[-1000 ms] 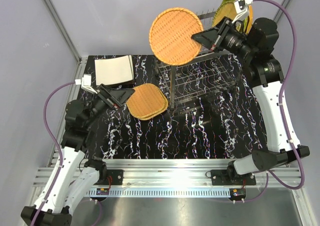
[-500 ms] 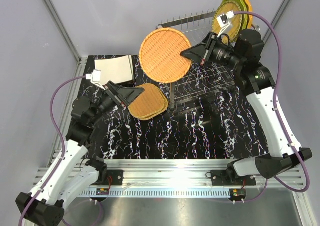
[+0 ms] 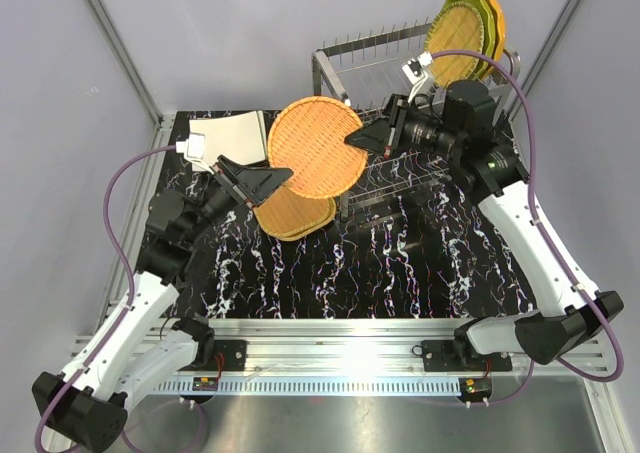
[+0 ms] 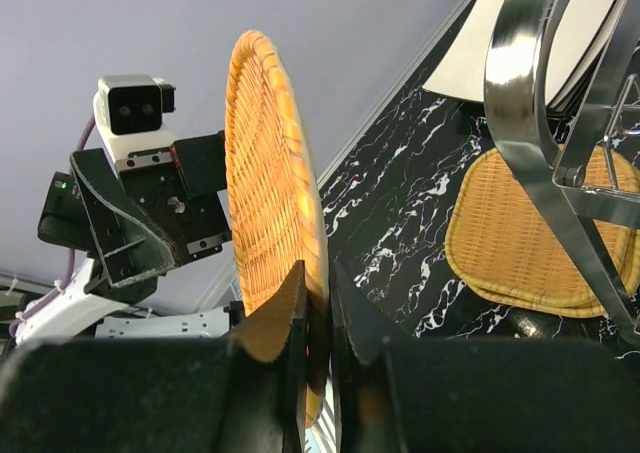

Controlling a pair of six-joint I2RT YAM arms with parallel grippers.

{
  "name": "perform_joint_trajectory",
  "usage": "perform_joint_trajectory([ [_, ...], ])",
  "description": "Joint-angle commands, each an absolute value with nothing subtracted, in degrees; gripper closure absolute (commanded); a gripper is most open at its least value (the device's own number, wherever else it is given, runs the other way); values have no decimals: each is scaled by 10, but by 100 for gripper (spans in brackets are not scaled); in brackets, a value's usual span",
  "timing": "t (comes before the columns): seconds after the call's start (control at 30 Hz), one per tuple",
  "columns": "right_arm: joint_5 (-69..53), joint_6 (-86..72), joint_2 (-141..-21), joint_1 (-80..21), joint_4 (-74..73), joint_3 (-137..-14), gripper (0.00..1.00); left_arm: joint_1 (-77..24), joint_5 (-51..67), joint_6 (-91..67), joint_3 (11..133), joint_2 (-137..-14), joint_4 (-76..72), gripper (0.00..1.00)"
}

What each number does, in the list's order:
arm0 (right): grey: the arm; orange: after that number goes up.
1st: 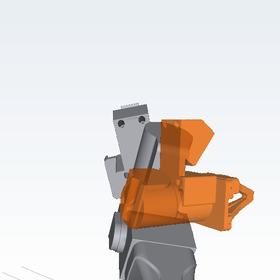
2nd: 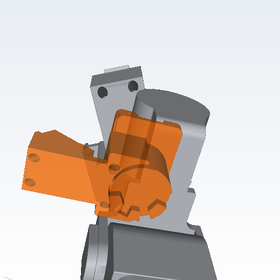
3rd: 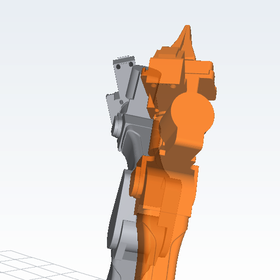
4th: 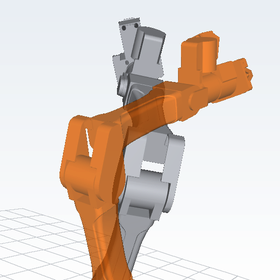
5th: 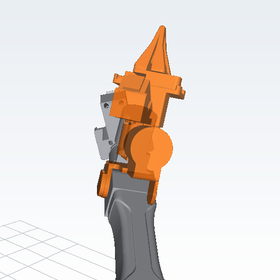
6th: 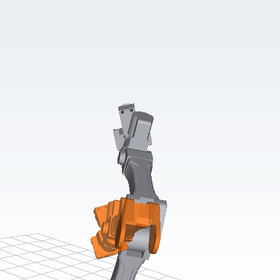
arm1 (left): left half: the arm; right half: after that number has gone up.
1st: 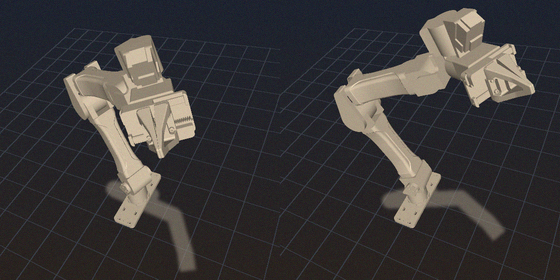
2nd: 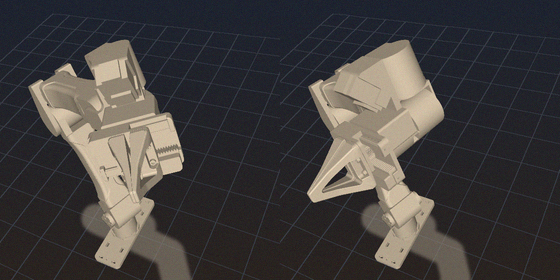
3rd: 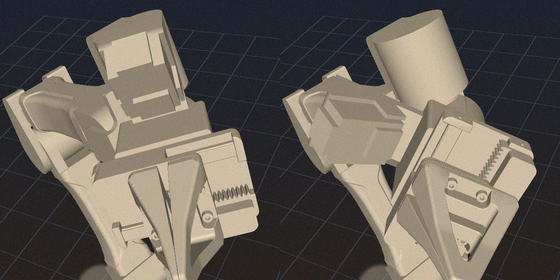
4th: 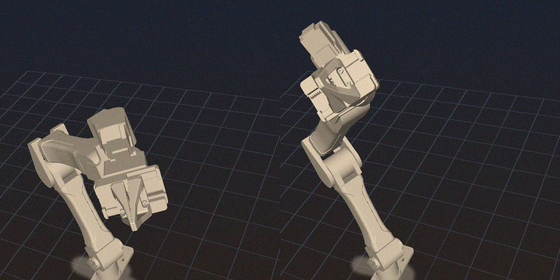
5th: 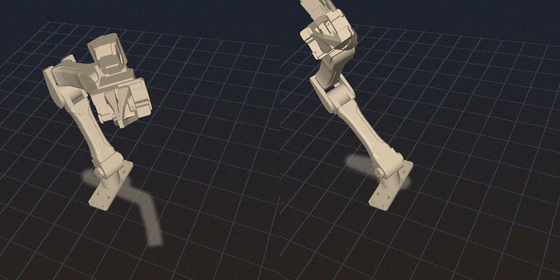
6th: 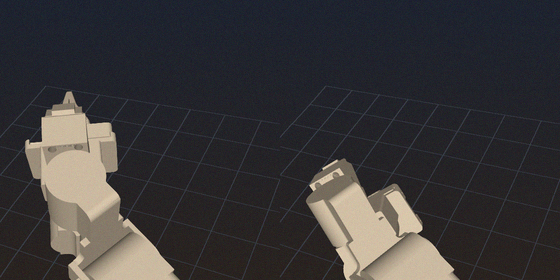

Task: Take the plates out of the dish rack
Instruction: Pass the plate from the right arm to the left

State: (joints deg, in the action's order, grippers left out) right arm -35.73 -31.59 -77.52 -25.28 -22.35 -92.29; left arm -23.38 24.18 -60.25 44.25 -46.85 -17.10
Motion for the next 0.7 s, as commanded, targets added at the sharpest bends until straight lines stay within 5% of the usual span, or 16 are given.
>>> perform_joint_trajectory([
  [0.0,-374,-305,-746,-262,-178,-921,100,-237,231,-609,457,-473,-211,6],
  [0.43,-375,-283,-744,-283,-168,-892,100,-239,247,-618,458,-497,-223,39],
  [0.57,-373,-277,-744,-286,-165,-886,100,-239,256,-621,459,-504,-230,59],
  [0.67,-373,-269,-744,-287,-163,-881,100,-240,258,-623,454,-502,-236,86],
])
